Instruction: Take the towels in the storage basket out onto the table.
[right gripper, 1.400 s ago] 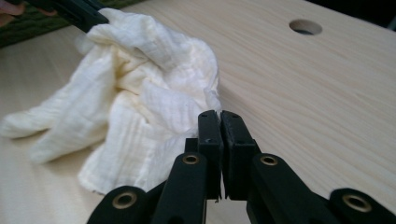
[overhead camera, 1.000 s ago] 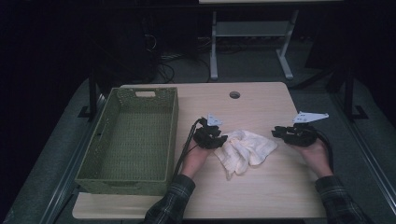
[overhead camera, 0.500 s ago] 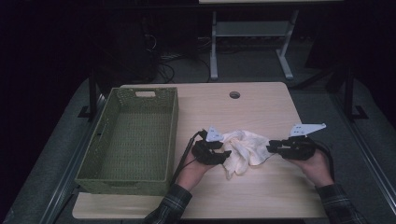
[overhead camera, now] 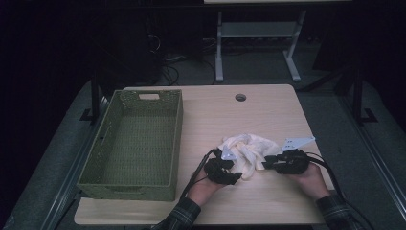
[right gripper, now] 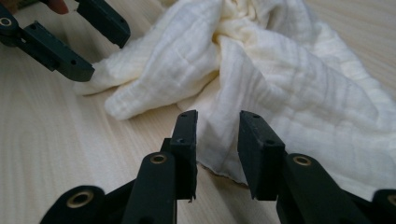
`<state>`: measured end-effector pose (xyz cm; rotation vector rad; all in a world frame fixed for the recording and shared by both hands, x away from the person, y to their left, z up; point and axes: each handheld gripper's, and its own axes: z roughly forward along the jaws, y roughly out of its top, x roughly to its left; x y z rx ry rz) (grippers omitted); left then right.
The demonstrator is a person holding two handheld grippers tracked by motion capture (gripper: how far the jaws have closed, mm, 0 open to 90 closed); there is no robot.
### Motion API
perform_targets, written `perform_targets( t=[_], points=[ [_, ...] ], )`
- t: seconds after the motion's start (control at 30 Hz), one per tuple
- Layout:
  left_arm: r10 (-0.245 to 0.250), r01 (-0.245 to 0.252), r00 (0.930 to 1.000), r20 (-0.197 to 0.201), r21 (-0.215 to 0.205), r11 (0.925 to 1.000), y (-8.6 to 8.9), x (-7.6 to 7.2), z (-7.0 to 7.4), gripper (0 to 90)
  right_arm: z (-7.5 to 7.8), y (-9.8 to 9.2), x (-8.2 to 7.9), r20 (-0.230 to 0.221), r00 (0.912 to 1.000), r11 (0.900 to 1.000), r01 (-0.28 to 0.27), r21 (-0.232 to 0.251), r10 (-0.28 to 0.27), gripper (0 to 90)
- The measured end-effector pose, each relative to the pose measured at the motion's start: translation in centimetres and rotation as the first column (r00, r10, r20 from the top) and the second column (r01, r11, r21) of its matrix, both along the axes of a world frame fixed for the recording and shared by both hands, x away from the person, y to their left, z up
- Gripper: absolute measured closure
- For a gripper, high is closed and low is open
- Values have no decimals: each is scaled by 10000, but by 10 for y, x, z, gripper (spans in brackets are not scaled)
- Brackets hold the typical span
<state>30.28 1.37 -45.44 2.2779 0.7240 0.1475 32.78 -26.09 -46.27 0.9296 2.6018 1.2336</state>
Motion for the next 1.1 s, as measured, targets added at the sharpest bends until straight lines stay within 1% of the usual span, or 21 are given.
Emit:
perform_targets(
  t=[0.03,0.07,0.1,0.13,0.2,0.27,0.37,0.43,0.47,0.5,0.53,0.6,0.67,0.7,0.73,0.77,0.83,0.87,1.0,1.03,1.1],
  points=[
    [-92,92,10000,19,172,9998,-1,0,-1,549,-1,1,1,-9,10000,10000,-25,-66,25,685],
    [-175,169,9997,159,358,9992,-2,0,-2,590,-3,2,2,-16,10000,9999,-34,-145,34,735],
    [-171,164,9998,141,420,9990,-3,-1,-2,638,-4,2,2,73,9999,9997,-70,-246,72,768],
    [-165,163,9998,63,401,9991,-3,0,-2,704,-5,3,2,32,10000,9995,-38,-307,39,807],
    [-248,251,9996,-104,255,9994,-3,2,-2,778,-6,3,3,102,9999,9994,-102,-338,105,865],
    [-273,274,9995,-161,88,9996,-2,2,-1,835,-5,1,3,274,9995,9993,-151,-348,160,874],
    [-229,227,9997,-79,-247,9994,2,2,8,852,1,-3,3,458,9990,9995,27,-321,-13,875],
    [-119,121,9999,35,-536,9985,7,2,15,858,7,-11,4,794,9966,9993,242,-285,-219,875],
    [-58,65,9999,106,-673,9977,10,2,19,858,7,-11,4,794,9966,9993,242,-285,-219,875],
    [34,-21,9999,153,-833,9965,13,2,24,860,9,-14,6,894,9956,9990,310,-321,-280,875],
    [109,-80,9995,308,-927,9957,17,2,28,862,11,-17,8,1045,9939,9985,390,-389,-347,875],
    [401,-351,9984,398,-1193,9922,23,4,34,864,17,-24,13,1221,9907,9967,659,-473,-597,875],
    [597,-523,9968,534,-1300,9901,29,5,38,865,21,-30,17,1410,9869,9946,869,-559,-783,875],
    [873,-787,9946,567,-1399,9870,33,7,39,865,25,-38,23,1529,9833,9926,1080,-547,-986,875],
    [873,-787,9946,567,-1399,9870,33,7,39,865,25,-38,23,1529,9833,9926,1080,-547,-986,875],
    [1026,-945,9934,517,-1402,9856,35,8,39,865,26,-42,27,1599,9812,9914,1185,-560,-1083,875],
    [1039,-964,9933,511,-1323,9865,36,9,38,865,25,-50,34,1563,9777,9869,1507,-581,-1401,875],
    [1036,-964,9934,494,-1309,9867,37,10,37,865,24,-53,38,1633,9765,9858,1535,-679,-1408,875],
    [1056,-1001,9936,409,-1184,9879,35,11,33,865,13,-66,55,1379,9702,9748,2106,-737,-1992,875],
    [1163,-1110,9923,425,-1116,9875,35,12,32,865,11,-68,59,1355,9677,9706,2252,-845,-2128,875],
    [1312,-1260,9902,472,-1013,9868,38,14,31,865,6,-71,63,1310,9640,9660,2437,-862,-2315,874]
  ],
)
